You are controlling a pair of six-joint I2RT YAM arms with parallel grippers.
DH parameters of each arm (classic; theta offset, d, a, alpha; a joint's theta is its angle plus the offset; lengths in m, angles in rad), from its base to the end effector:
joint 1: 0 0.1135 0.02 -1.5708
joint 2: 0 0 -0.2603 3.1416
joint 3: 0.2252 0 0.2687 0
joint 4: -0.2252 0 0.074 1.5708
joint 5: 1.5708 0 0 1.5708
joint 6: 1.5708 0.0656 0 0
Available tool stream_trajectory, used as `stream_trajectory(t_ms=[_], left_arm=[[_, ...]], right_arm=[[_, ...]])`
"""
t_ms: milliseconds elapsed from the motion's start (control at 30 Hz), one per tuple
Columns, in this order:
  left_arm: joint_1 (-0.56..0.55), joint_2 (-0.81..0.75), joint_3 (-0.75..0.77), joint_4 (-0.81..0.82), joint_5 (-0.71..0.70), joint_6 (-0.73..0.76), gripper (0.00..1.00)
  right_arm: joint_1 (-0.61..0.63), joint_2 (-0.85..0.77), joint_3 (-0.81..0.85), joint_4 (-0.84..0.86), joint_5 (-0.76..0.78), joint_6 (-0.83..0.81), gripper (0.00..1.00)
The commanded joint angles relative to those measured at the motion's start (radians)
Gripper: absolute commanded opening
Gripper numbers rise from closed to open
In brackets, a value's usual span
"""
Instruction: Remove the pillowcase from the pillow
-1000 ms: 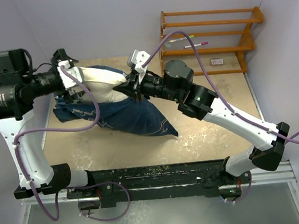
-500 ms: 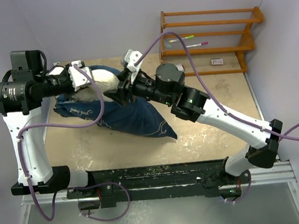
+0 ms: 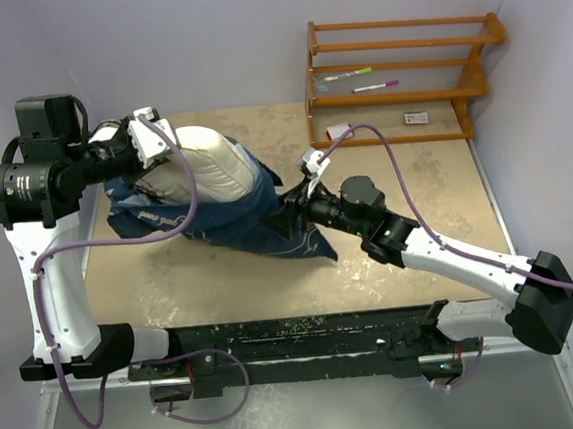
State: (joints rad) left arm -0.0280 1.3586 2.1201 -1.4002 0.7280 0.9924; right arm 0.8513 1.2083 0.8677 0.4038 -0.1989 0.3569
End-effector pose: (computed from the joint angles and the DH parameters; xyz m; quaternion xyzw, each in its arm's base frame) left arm 0.2108 -0.0496 0.5188 0.5473 0.6504 -0.0871 0.5195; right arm 0.2095 0.2587 0.3347 -0.2368 0.6426 0.4680 0.5585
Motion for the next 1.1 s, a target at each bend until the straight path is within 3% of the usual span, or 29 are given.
stream_trajectory(t_ms=[0,133,300,567,600,633,700,800,933,1067], left_arm=[[0.0,-0.03,0.042,0.083,0.015,-0.033,0.0],[0.0,-0.022,0.089,0.085,0.002,-0.061,0.0],[0.0,-0.029,0.119,0.175,-0.047,-0.137,0.0],[0.0,-0.045,0.149,0.443,-0.198,-0.307,0.0],[0.0,-0.043,0.158,0.459,-0.218,-0.313,0.0],[0.0,-0.043,0.168,0.47,-0.235,-0.314,0.0],[0.0,-0.04,0.184,0.466,-0.241,-0.308,0.0],[0.0,-0.04,0.19,0.448,-0.222,-0.298,0.0],[0.0,-0.043,0.196,0.434,-0.206,-0.292,0.0],[0.0,-0.046,0.205,0.419,-0.193,-0.283,0.0]], right_arm=[[0.005,0.035,-0.025,0.109,-0.046,0.027,0.57],[0.005,0.094,-0.036,0.087,0.017,0.022,0.28],[0.005,0.153,-0.113,0.134,0.102,0.067,0.02],[0.005,0.266,-0.271,0.233,0.181,0.123,0.0],[0.005,0.277,-0.286,0.242,0.187,0.126,0.0],[0.005,0.286,-0.301,0.252,0.188,0.13,0.09],[0.005,0.298,-0.322,0.277,0.187,0.135,0.36],[0.006,0.296,-0.341,0.34,0.195,0.128,0.5],[0.006,0.292,-0.347,0.357,0.187,0.114,0.59],[0.006,0.299,-0.322,0.323,0.204,0.087,0.59]])
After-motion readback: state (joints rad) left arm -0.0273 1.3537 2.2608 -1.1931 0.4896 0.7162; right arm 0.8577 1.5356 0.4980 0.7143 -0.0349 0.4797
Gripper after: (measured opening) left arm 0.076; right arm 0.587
